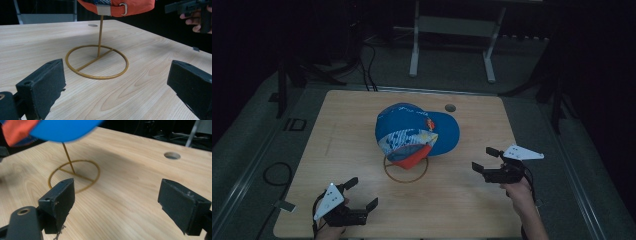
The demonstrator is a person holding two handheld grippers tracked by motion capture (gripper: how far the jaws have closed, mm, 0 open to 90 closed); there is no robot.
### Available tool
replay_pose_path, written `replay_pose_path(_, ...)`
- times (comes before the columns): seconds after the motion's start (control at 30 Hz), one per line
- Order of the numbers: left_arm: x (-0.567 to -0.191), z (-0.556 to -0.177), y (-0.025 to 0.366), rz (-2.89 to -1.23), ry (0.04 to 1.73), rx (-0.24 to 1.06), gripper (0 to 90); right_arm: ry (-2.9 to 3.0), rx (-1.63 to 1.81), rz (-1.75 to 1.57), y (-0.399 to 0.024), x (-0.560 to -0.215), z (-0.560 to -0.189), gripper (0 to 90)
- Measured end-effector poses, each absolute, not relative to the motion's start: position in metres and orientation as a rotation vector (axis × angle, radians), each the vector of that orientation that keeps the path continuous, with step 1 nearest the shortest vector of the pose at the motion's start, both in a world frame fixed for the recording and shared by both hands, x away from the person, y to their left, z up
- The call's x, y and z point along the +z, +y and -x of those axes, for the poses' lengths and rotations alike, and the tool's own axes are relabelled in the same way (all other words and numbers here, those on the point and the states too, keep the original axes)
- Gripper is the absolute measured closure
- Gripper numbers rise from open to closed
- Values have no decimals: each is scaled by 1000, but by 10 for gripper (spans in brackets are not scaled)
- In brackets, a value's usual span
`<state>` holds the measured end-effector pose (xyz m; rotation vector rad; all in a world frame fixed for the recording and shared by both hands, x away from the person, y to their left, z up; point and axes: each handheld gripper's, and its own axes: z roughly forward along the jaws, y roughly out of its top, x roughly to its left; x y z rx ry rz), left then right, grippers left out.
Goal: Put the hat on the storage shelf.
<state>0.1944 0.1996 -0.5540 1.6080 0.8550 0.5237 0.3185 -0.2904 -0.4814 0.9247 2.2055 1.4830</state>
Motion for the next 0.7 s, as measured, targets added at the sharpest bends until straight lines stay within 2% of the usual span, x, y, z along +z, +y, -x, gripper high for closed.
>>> replay_pose_path(0.4, -556, -196, 200, -1618, 856, 517, 19, 2250, 1425, -1001, -310, -526, -313, 141)
replay_pose_path(0.7, -557, -195, 199, -1619, 855, 505, 19, 2280, 1383, -1016, -311, -542, -316, 147)
